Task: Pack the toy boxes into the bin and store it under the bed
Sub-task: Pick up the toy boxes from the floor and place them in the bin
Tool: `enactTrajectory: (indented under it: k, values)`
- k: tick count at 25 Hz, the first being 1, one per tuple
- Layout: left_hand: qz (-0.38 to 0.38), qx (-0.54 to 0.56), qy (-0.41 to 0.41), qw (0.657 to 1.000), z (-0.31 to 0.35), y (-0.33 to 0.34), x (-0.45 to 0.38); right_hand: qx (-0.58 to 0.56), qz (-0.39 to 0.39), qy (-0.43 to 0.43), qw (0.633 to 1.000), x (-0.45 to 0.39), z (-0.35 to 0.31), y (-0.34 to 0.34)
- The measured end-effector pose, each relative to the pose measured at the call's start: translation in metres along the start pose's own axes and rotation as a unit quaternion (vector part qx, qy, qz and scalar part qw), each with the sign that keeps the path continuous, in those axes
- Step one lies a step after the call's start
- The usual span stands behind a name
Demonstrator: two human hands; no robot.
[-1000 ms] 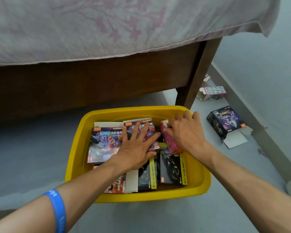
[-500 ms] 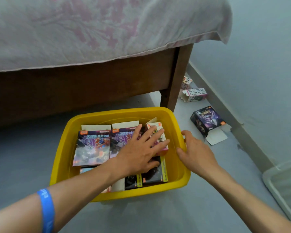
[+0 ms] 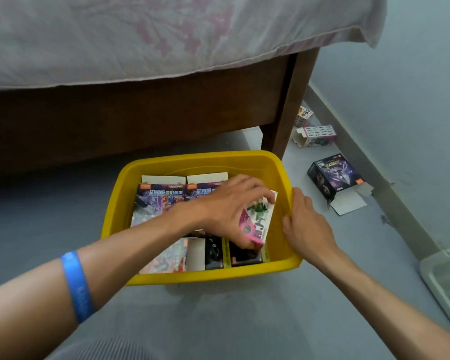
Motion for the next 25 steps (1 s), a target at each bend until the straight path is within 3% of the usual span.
enactTrajectory:
  k: [2,5,8,11,15,21,25]
  values:
    - [-0.079,-0.040,0.038,0.995,-0.006,-0.003,0.029,-0.002,0.006,0.005,1.000,-0.005,-0.001,0.002]
    - [-0.141,-0.136,0.080,0.977,-0.012,-0.011,0.048,-0.008,0.006,0.014,1.000,-0.011,-0.001,0.004]
    - [-0.202,-0.196,0.161,0.946,0.001,0.005,0.052,-0.011,-0.001,0.014,1.000,-0.011,-0.002,0.006]
    - [-0.261,-0.271,0.173,0.910,-0.005,0.030,0.054,-0.017,0.003,0.015,1.000,-0.012,-0.001,0.006]
    - [-0.258,-0.370,0.193,0.871,-0.019,0.031,0.064,-0.023,0.003,0.020,1.000,-0.011,-0.003,0.005]
    - [-0.182,-0.296,0.160,0.924,-0.035,-0.018,0.105,-0.031,0.008,0.027,0.999,-0.012,-0.003,0.007]
    - [-0.281,-0.347,0.074,0.892,-0.077,-0.013,0.151,-0.036,0.008,0.028,0.999,-0.011,-0.004,0.006]
Point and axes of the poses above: each hand's wrist, its own x-axis away from the middle knuckle, its own y-axis out of the palm, z = x × y, the point moved 7 cm from there along -x, towards the middle knuckle, and after that the axes turned 11 degrees about -y, right-handed, at the moved point
